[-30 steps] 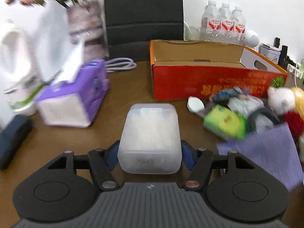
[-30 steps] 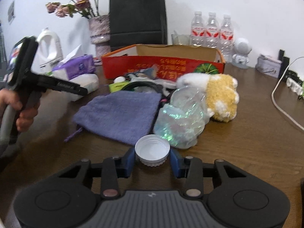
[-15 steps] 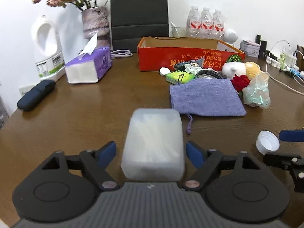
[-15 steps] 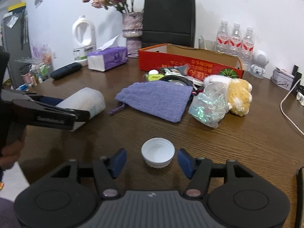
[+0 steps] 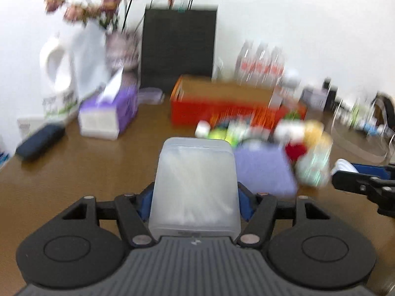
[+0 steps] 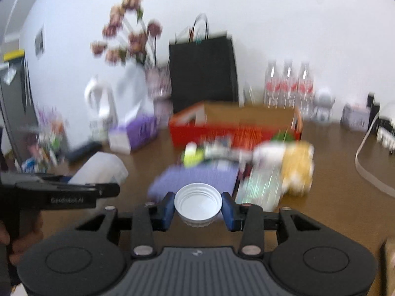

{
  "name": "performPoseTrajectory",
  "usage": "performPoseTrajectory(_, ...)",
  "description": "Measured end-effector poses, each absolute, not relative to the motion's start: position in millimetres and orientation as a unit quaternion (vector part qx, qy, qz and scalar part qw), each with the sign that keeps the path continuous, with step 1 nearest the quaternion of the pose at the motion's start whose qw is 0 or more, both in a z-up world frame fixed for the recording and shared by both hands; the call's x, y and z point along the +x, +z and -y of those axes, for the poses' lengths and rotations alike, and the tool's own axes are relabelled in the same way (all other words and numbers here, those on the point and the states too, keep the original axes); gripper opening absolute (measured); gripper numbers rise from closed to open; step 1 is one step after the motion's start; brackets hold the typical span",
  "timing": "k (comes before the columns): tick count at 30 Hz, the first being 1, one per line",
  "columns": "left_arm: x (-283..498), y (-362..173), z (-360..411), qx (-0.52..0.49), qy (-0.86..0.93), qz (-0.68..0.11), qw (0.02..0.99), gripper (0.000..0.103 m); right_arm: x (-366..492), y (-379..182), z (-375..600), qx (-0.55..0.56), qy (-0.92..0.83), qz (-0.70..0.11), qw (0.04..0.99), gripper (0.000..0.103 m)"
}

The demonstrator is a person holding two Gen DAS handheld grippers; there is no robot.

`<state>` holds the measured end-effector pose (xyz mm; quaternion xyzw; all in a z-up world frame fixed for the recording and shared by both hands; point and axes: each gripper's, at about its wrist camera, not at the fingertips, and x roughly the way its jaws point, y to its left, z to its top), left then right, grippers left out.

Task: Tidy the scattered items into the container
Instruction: 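Carry the white box and cap into the cardboard box and release both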

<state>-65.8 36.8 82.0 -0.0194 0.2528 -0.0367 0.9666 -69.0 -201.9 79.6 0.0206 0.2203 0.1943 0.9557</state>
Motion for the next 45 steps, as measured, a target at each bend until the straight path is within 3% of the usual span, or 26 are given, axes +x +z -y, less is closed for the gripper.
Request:
performPoseTrajectory(5, 27.9, 120.2, -31.7, -0.008, -0.044, -0.226, 0.973, 0.066, 5.7, 118.8, 214.1, 0.027, 0.155, -0.201, 0.967, 0.039)
performPoseTrajectory(10, 178.6, 131.5, -24.5, -0.026, -0.039, -0.276, 0.96, 0.066, 129.3, 139.7, 226.3, 0.052, 0.132, -0.227, 0.963, 0.039)
performPoseTrajectory(18, 338.2, 102.7, -1.3, 0.022, 0.033, -0.317, 0.948, 0.066, 311.5, 108.5, 224.8, 0.066, 0.061, -0.3, 0.95, 0.039)
performPoseTrajectory(26, 370.3, 70.3, 3.3, 0.065, 0.037, -0.364, 0.928, 0.067, 378.6, 45.1, 229.1, 0.054, 0.009, -0.366, 0.929, 0.039)
performPoseTrajectory(32, 372.1, 61.3, 11.2, 0.103, 0.065, -0.386, 0.914, 0.068, 395.9, 37.7, 226.9, 0.015, 0.008, -0.38, 0.925, 0.039)
performPoseTrajectory(34, 370.1, 63.6, 11.9, 0.104, 0.061, -0.386, 0.914, 0.069, 398.5, 37.6, 225.2, 0.005, 0.014, -0.385, 0.923, 0.044)
performPoseTrajectory(36, 369.3, 67.1, 7.8, 0.091, 0.049, -0.386, 0.917, 0.071, 399.6, 37.9, 221.5, -0.002, 0.025, -0.395, 0.918, 0.056)
performPoseTrajectory(43, 369.4, 87.0, -2.5, 0.051, 0.013, -0.402, 0.914, 0.08, 400.7, 58.8, 231.0, 0.066, 0.042, -0.432, 0.898, 0.061)
performPoseTrajectory(45, 363.2, 101.3, -3.7, 0.047, 0.01, -0.395, 0.918, 0.083, 396.9, 71.9, 235.0, 0.08, 0.045, -0.445, 0.891, 0.067)
